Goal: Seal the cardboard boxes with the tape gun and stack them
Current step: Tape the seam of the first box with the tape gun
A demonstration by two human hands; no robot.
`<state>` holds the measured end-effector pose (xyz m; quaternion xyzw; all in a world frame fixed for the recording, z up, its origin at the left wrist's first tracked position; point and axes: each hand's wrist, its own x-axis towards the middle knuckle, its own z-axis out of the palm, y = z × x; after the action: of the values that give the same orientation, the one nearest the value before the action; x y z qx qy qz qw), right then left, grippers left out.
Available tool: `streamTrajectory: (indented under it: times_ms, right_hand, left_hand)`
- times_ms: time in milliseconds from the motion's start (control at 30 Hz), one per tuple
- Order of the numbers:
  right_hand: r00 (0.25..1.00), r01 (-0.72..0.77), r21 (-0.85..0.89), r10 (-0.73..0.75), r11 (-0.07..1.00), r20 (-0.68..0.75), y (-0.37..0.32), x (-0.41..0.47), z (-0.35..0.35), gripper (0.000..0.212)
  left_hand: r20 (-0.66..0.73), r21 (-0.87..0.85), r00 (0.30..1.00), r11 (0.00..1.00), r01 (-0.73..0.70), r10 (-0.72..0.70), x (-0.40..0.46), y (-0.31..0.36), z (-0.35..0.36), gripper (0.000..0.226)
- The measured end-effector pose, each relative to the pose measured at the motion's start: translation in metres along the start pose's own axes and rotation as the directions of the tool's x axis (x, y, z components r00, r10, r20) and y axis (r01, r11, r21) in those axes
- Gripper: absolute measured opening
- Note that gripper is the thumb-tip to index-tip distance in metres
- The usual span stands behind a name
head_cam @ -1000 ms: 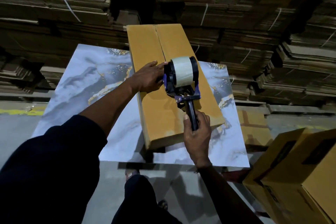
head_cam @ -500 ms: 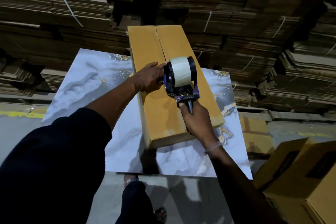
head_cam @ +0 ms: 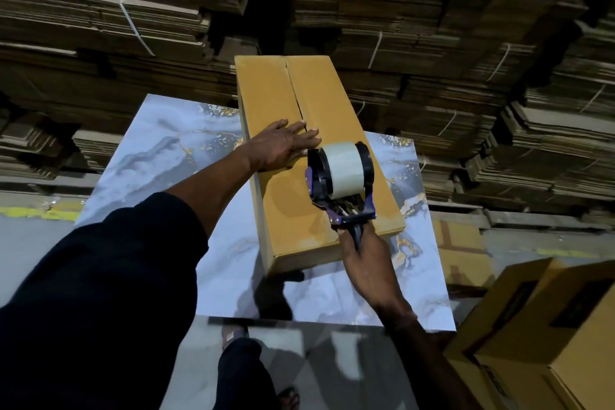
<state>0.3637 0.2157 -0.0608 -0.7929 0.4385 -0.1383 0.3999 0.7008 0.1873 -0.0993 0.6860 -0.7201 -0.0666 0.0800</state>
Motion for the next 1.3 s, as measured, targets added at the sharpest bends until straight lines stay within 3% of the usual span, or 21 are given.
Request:
streamTrajectory:
  times_ms: [200, 467, 633, 700, 800, 933, 1067, 1300]
  right_hand:
    - [0.999, 0.002, 0.006, -0.001, 1.000, -0.045, 0.000, 0.000, 0.003, 0.015]
    - [0.999, -0.002, 0.033, 0.003, 0.999, -0.032, -0.006, -0.009, -0.001, 0.017]
    - [0.998, -0.056, -0.002, 0.056, 0.998, -0.029, 0.012, -0.051, -0.010, 0.010]
    - [0.997, -0.066, 0.029, 0.067, 0.997, -0.045, 0.015, -0.065, -0.010, 0.021]
    - [0.990, -0.124, 0.039, 0.126, 0.992, -0.057, 0.018, -0.068, -0.007, 0.031]
    - [0.980, -0.194, 0.032, 0.195, 0.981, -0.031, 0.015, -0.061, -0.006, 0.026]
    - [0.964, -0.264, 0.126, 0.266, 0.956, 0.004, 0.017, -0.055, -0.001, 0.025]
    - [0.974, -0.175, 0.128, 0.191, 0.976, -0.126, 0.019, -0.071, 0.008, 0.032]
  left_hand:
    - [-0.086, -0.091, 0.980, 0.979, -0.185, 0.177, -0.020, 0.035, 0.012, 0.036]
    - [-0.057, -0.065, 0.987, 0.986, -0.151, 0.147, -0.023, 0.038, 0.010, 0.037]
    - [0.063, -0.054, 0.989, 0.989, -0.134, 0.137, -0.021, 0.040, 0.006, 0.056]
    - [0.077, -0.043, 0.990, 0.992, -0.115, 0.118, -0.022, 0.041, 0.005, 0.060]
    - [0.062, -0.048, 0.992, 0.993, -0.107, 0.110, -0.026, 0.054, 0.004, 0.054]
    - [0.046, -0.079, 0.978, 0.977, -0.199, 0.203, -0.043, 0.077, 0.014, 0.047]
    - [0.020, -0.088, 0.979, 0.975, -0.202, 0.205, -0.054, 0.089, 0.018, 0.043]
    - [0.029, -0.096, 0.982, 0.978, -0.185, 0.189, -0.057, 0.094, 0.010, 0.050]
